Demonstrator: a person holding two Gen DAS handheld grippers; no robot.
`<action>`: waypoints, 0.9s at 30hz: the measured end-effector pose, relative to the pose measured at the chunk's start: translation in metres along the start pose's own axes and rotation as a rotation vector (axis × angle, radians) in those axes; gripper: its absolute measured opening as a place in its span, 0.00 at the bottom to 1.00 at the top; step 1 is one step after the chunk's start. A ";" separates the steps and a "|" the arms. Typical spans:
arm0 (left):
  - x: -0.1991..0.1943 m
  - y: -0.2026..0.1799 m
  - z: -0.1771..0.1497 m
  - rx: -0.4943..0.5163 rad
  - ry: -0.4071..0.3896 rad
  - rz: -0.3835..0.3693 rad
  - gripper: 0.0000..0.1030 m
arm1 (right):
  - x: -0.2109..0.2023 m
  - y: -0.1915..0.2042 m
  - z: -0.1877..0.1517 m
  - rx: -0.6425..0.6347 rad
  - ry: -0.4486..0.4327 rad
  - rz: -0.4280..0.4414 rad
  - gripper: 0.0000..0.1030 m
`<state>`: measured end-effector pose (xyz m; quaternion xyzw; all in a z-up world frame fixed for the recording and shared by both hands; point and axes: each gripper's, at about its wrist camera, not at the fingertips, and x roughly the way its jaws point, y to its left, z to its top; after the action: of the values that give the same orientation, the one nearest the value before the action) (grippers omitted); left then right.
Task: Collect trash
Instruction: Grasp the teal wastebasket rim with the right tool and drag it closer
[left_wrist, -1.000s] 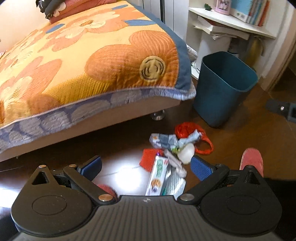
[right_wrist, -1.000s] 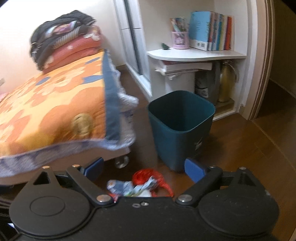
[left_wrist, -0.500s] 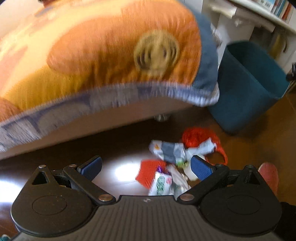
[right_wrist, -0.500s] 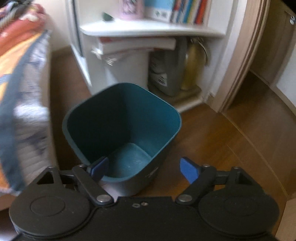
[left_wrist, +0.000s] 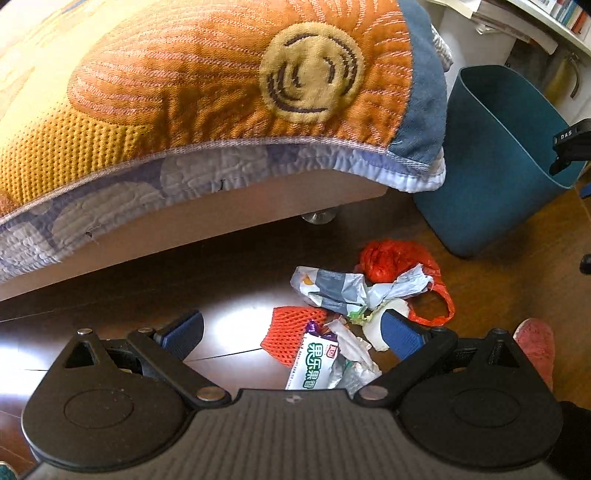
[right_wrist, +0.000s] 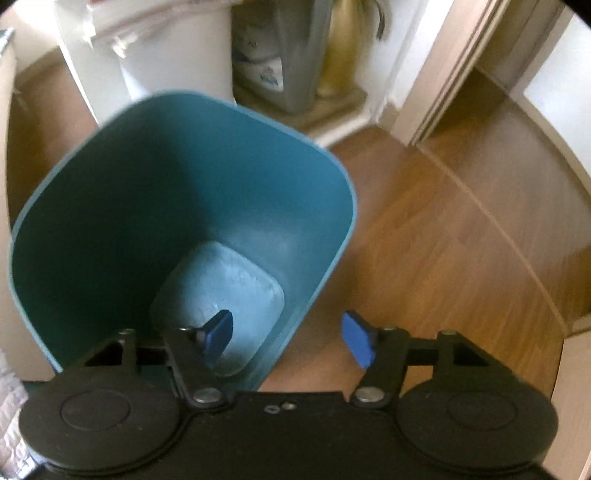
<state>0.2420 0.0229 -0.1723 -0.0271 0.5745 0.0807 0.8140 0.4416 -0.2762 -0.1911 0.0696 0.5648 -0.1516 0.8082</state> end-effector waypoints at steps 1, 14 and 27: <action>0.000 0.000 0.000 -0.003 0.000 0.002 1.00 | 0.005 0.000 0.000 0.012 0.014 0.001 0.57; 0.003 0.001 0.002 -0.016 0.006 0.006 1.00 | 0.032 0.014 0.004 -0.009 0.103 -0.050 0.15; 0.005 -0.002 0.000 -0.014 0.013 0.021 1.00 | 0.025 0.007 -0.008 -0.160 0.097 0.005 0.13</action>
<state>0.2435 0.0217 -0.1770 -0.0271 0.5795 0.0929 0.8092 0.4444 -0.2716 -0.2174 0.0135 0.6133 -0.1004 0.7833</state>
